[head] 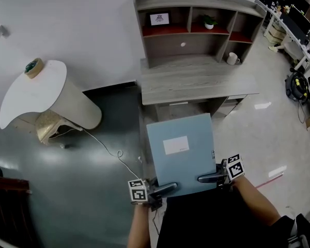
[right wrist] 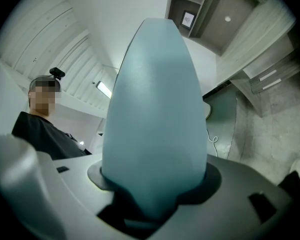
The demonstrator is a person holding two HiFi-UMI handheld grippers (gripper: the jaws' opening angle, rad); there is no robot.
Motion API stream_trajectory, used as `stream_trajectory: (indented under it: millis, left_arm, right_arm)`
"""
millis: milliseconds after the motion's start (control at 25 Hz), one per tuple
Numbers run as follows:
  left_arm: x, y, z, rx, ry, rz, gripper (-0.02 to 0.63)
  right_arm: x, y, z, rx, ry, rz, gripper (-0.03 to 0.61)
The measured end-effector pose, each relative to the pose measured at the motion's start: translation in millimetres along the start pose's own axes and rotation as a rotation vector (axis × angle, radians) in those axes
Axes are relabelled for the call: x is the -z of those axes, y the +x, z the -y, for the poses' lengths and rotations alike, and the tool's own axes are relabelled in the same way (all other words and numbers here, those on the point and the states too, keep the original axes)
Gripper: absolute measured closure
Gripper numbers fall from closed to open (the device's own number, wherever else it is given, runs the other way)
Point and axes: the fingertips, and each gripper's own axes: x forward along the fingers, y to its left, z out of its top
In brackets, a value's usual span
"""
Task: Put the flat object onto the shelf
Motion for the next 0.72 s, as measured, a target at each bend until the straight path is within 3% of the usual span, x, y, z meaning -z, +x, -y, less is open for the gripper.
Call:
stream_trajectory:
  millis: [280, 440, 720]
  left_arm:
    - [-35.4, 5.6, -9.6, -0.047, 0.016, 0.025, 0.328]
    - [-63.2, 20.3, -20.6, -0.086, 0.059, 0.038, 0.328]
    - [-116.7, 61.6, -50.1, -0.119, 0.057, 0.046, 0.328]
  right_arm:
    - [-35.6, 3.2, 11.4, -0.044, -0.004, -0.011, 0.304]
    - [-68.4, -4.6, 23.8, -0.088, -0.039, -0.025, 0.304]
    - [-131.7, -32.1, 53.4, -0.111, -0.043, -0.032, 0.304]
